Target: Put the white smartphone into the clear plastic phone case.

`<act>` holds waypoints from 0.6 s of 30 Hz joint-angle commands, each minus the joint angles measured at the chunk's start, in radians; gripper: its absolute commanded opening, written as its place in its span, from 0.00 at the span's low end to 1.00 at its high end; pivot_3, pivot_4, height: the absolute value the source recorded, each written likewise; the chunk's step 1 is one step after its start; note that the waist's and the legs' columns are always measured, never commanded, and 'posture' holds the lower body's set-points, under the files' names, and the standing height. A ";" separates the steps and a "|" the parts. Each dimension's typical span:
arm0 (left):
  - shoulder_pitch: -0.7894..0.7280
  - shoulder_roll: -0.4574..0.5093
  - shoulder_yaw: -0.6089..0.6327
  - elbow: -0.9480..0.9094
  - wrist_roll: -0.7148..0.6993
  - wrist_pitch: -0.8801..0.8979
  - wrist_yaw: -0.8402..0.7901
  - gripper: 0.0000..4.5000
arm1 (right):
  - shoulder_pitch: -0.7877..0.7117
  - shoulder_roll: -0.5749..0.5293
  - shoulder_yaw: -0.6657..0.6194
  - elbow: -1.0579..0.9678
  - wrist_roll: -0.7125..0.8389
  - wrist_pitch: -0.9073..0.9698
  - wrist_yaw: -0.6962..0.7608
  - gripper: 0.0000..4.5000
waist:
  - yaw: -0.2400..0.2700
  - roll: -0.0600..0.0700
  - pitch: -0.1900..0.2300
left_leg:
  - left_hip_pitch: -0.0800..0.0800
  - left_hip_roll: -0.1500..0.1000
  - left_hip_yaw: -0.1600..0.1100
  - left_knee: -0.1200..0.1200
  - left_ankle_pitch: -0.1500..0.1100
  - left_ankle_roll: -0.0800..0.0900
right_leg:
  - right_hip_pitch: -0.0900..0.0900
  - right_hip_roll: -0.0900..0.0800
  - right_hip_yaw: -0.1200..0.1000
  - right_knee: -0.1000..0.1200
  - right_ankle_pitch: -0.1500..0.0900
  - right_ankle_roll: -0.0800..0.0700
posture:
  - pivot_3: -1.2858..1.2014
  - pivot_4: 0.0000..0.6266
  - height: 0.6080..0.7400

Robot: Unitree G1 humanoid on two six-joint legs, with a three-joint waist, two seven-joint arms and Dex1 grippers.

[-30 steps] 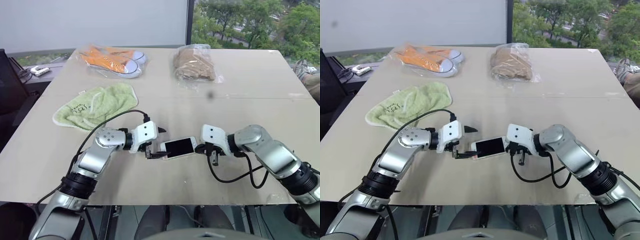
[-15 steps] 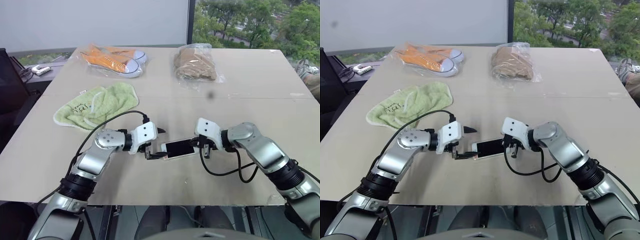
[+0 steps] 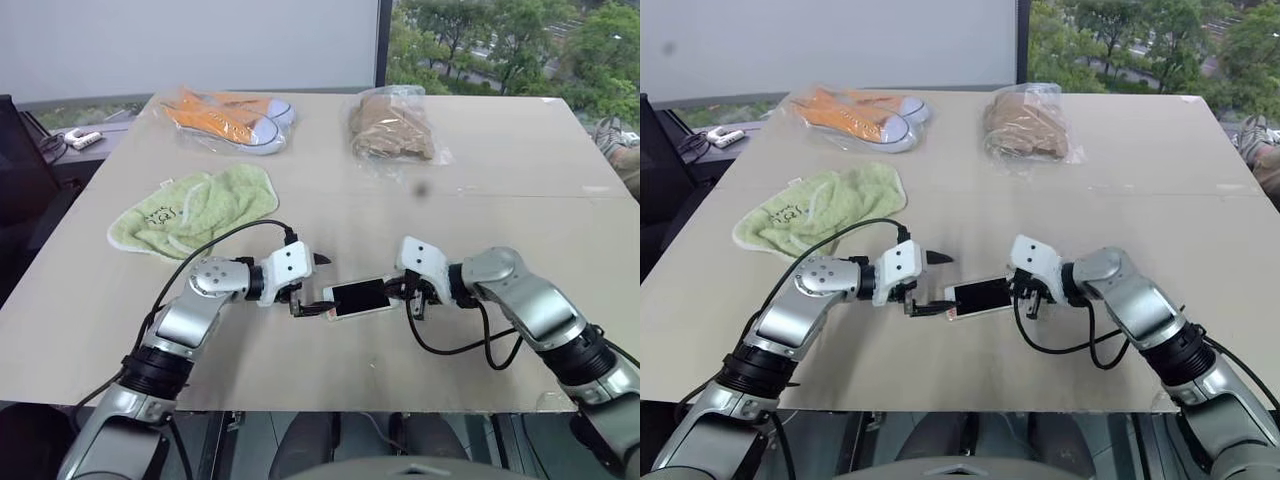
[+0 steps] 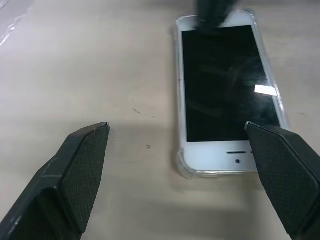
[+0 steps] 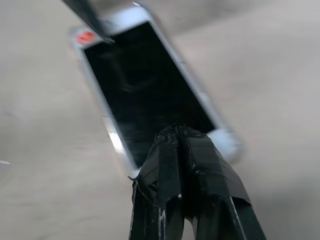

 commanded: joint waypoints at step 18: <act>0.533 0.185 0.532 -0.347 -0.241 0.232 0.079 1.00 | 0.521 -0.265 -0.571 -0.009 0.219 -0.375 0.212 0.99 | 0.004 0.003 0.009 | -0.011 0.001 0.001 -0.003 0.000 0.001 | -0.008 0.000 0.000 -0.007 0.000 0.000 | 0.52 0.24 1.00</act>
